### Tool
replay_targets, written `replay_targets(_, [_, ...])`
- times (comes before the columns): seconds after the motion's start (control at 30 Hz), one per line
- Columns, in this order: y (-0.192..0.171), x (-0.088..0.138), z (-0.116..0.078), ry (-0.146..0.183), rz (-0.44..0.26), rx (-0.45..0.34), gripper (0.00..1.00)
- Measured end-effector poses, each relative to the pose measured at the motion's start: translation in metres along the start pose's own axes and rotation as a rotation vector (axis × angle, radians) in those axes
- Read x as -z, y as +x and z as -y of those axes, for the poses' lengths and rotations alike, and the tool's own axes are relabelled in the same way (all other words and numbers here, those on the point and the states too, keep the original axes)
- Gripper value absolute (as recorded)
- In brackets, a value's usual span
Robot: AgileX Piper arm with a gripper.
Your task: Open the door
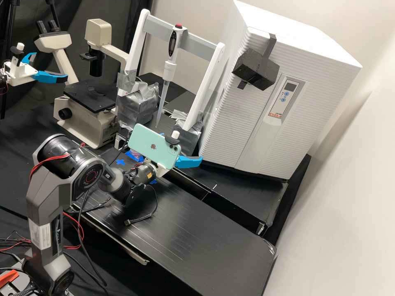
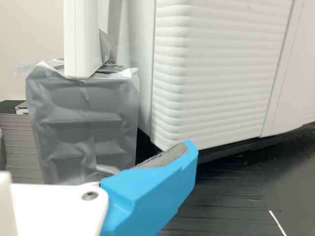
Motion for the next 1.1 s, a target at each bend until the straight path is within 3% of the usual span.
replay_targets(0.37, [-0.006, -0.004, -0.006, -0.002, 0.006, -0.011, 1.0])
replay_targets(0.67, [-0.039, 0.009, -0.071, 0.104, -0.078, -0.205, 1.0])
replay_targets(0.83, [-0.031, 0.031, -0.1, 0.097, -0.154, -0.285, 1.0])
replay_targets(1.1, [-0.003, 0.047, -0.129, 0.092, -0.138, -0.302, 1.0])
